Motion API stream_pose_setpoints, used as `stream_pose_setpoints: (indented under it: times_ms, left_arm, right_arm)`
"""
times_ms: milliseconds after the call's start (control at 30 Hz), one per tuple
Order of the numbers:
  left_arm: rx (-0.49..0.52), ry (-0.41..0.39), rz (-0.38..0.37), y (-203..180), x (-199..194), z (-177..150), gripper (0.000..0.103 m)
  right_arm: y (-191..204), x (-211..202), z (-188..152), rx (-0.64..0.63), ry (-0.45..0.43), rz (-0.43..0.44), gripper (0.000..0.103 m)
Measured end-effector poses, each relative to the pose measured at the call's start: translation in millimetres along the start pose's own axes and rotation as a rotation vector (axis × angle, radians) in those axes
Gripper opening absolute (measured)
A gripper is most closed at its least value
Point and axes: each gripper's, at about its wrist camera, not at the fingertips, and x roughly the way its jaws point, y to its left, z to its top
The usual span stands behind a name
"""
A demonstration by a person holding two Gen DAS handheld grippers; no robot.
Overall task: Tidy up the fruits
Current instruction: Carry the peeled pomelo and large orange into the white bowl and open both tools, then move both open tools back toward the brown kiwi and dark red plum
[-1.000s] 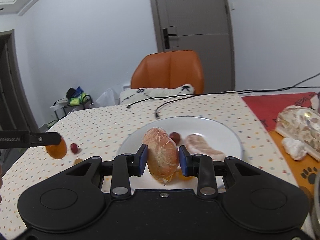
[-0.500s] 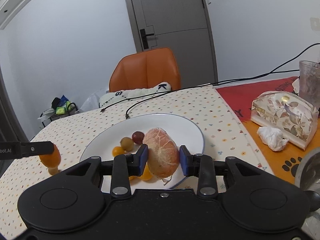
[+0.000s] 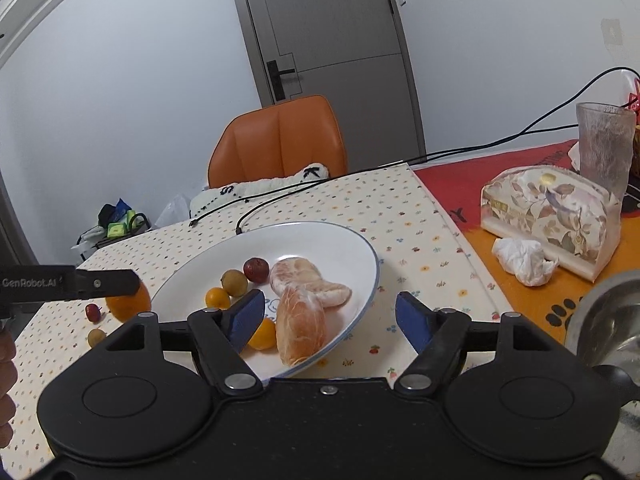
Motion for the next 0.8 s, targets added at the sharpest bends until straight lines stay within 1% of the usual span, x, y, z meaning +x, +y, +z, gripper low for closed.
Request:
stream_pose_setpoints:
  times_ms: [67, 200, 367, 500, 633, 667, 767, 800]
  left_arm:
    - [0.004, 0.002, -0.001, -2.1, 1.4, 0.7, 0.036]
    - [0.02, -0.029, 0.021, -4.6, -1.7, 3.1, 0.043]
    - [-0.013, -0.042, 0.035, 2.4, -8.8, 7.8, 0.047]
    - [-0.008, -0.049, 0.047, 6.0, -16.4, 4.4, 0.055]
    - [-0.005, -0.049, 0.053, 9.7, -22.4, 1.7, 0.057]
    - [-0.007, -0.051, 0.057, 11.3, -24.6, 1.6, 0.059]
    - [-0.016, -0.071, 0.064, 17.3, -32.7, 0.1, 0.07]
    - [-0.019, -0.078, 0.067, 19.8, -35.4, -0.9, 0.073]
  right_arm:
    - [0.7, 1.0, -1.0, 0.001, 0.002, 0.009, 0.072]
    - [3.0, 3.4, -1.0, 0.0, 0.009, 0.016, 0.072]
    - [5.7, -3.2, 1.4, -0.002, -0.007, 0.022, 0.073]
    - [7.7, -6.6, 1.2, 0.004, -0.009, 0.026, 0.074]
    - [14.6, -9.8, 2.4, -0.006, -0.011, 0.029, 0.076]
    - [17.0, -11.0, 3.0, -0.009, -0.013, 0.03, 0.077]
    - [25.6, -14.5, 5.8, -0.024, -0.019, 0.03, 0.079]
    - [28.8, -16.2, 6.2, -0.03, -0.024, 0.029, 0.082]
